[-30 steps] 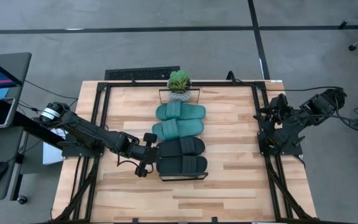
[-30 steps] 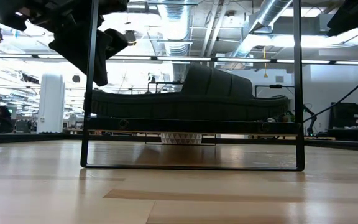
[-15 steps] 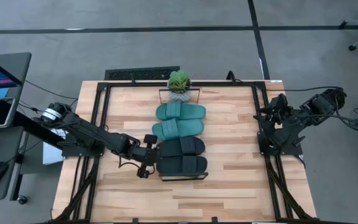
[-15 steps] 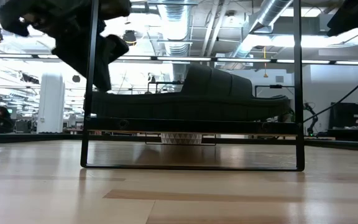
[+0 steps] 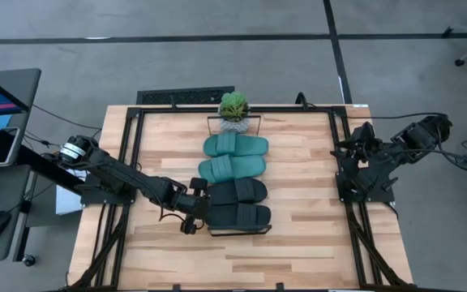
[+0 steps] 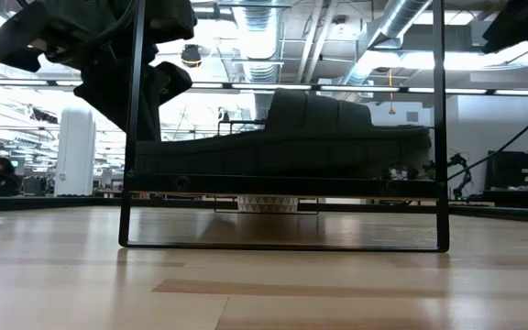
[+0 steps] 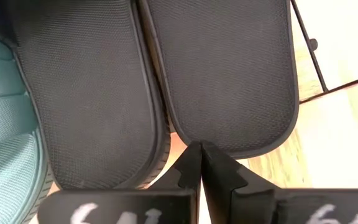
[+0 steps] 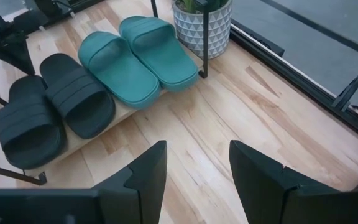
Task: Pick and place slides into the shelf
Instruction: Return to Home Position
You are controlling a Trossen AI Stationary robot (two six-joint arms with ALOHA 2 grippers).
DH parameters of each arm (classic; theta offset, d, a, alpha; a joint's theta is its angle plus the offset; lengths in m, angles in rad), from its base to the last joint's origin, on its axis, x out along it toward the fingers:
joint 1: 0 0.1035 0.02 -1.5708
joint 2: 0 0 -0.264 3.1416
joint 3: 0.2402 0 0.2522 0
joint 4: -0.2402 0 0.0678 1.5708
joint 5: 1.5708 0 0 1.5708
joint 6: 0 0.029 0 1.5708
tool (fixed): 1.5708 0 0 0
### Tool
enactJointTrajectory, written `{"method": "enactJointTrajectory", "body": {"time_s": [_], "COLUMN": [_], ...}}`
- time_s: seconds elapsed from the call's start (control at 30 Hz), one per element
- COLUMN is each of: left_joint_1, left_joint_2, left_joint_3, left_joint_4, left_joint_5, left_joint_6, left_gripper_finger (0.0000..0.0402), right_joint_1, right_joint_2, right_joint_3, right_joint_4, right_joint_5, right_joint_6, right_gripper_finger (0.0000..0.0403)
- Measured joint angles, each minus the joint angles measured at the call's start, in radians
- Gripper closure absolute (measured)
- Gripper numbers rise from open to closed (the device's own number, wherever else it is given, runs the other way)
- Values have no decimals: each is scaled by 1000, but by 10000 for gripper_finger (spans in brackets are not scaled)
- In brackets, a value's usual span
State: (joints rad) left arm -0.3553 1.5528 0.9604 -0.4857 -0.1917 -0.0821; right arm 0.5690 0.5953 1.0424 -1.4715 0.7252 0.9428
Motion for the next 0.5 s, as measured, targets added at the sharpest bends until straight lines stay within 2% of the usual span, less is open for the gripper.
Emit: {"method": "enactJointTrajectory", "body": {"time_s": [0.1,0.5], "left_joint_1": [-7,-26], "left_joint_2": [-12,-116], "left_joint_3": [0,0], "left_joint_4": [-12,-187], "left_joint_5": [-12,-213], "left_joint_6": [-7,-82], "left_gripper_finger": [401,401], "right_joint_1": [0,0], "right_joint_2": [0,0], "right_joint_3": [0,0], "right_joint_4": [0,-1], "right_joint_5": [-7,-2], "right_joint_6": [0,-8], "right_gripper_finger": [237,237]}}
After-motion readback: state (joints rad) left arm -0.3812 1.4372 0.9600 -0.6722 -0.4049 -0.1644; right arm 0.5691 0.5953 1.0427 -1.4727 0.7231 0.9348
